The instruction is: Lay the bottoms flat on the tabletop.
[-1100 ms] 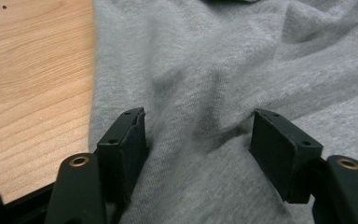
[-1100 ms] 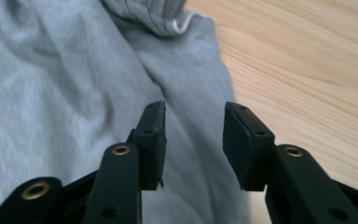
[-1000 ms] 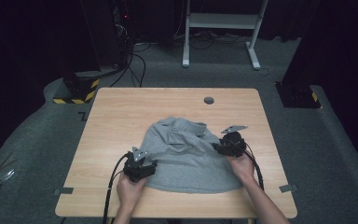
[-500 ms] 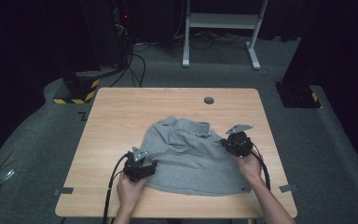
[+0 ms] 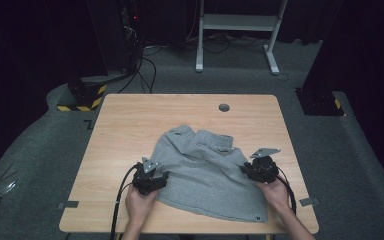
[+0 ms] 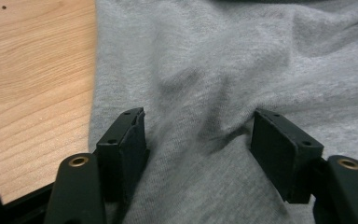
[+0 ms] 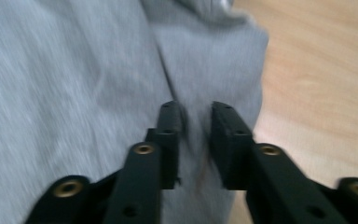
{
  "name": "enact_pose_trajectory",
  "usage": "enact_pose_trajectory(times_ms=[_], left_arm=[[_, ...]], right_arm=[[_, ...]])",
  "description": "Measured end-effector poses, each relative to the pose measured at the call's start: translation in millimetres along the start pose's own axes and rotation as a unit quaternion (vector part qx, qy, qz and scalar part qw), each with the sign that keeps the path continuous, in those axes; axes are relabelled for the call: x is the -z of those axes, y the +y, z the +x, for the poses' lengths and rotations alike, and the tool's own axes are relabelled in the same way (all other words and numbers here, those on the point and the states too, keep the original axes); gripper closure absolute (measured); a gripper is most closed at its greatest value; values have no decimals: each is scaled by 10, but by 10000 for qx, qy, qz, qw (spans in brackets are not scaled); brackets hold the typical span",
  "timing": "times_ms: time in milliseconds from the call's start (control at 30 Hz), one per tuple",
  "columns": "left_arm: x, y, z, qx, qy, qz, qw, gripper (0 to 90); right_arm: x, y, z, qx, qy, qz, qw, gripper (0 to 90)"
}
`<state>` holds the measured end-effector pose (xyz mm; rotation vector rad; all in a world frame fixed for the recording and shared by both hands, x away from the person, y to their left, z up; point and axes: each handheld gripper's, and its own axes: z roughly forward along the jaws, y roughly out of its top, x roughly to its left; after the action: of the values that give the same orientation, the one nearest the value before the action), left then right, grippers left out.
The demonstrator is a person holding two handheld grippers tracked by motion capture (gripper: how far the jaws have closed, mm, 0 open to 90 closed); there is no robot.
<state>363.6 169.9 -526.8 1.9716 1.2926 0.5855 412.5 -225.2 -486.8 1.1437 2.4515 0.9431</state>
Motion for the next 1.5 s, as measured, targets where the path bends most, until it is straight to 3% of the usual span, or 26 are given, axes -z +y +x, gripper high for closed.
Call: enact_pose_trajectory(times_ms=[67, 100, 167, 333, 367, 433, 467, 500, 600, 800, 833, 1000, 1100, 1200, 1233, 1300, 1400, 1433, 1500], left_arm=[[0, 0, 0, 1, -1, 0, 10000, 355], [0, 0, 0, 0, 0, 1, 10000, 355], [0, 0, 0, 1, -1, 0, 10000, 355], [0, 0, 1, 1, -4, 1, 10000, 355], [0, 0, 0, 7, -4, -3, 10000, 355], [0, 0, 0, 7, -4, -3, 10000, 354], [0, 0, 0, 7, -4, -4, 10000, 355], [0, 0, 0, -1, -2, 1, 10000, 354], [0, 0, 0, -2, -2, 1, 10000, 354], [0, 0, 0, 1, -2, 0, 10000, 354], [0, 0, 0, 3, -3, -1, 10000, 355], [0, 0, 0, -1, -1, 2, 10000, 354], [0, 0, 0, 1, -2, 0, 10000, 355], [0, 0, 0, 0, -1, 0, 10000, 354], [0, 0, 0, 0, -1, 0, 10000, 354], [0, 0, -1, 7, -1, -4, 10000, 354], [0, 0, -1, -1, 1, -1, 10000, 354], [0, 0, -1, -1, 1, -1, 10000, 354], [0, 0, 0, -5, 2, -2, 10000, 354]], right_arm=[[16, 35, -3, -73, 10, -122, 9999, 639], [37, 112, -6, -130, -8, -309, 9994, 618], [7, 178, -16, -149, -74, -338, 9993, 604], [-208, 248, -63, -266, -219, -99, 9994, 589], [-323, 245, -79, -312, -280, 52, 9991, 595], [-362, 239, -82, -293, -312, 94, 9990, 608], [-405, 232, -79, -263, -347, 183, 9989, 635], [-416, 242, -71, -214, -229, 200, 9993, 792], [-390, 301, -42, 99, -308, 328, 9989, 892], [-205, 392, -123, 49, -356, 8, 9994, 899], [-109, 425, -159, 68, -507, -73, 9987, 899], [27, 387, -359, -267, -654, -183, 9973, 899], [-13, 289, -471, -402, -736, -41, 9965, 896], [-57, 233, -497, -484, -753, 48, 9960, 873], [-57, 209, -470, -523, -748, -30, 9958, 788], [-22, 225, -392, -456, -686, -175, 9965, 720], [43, 274, -186, -224, -464, -477, 9975, 678], [43, 274, -186, -224, -464, -477, 9975, 678], [42, 310, 19, 51, -170, -559, 9983, 662]])
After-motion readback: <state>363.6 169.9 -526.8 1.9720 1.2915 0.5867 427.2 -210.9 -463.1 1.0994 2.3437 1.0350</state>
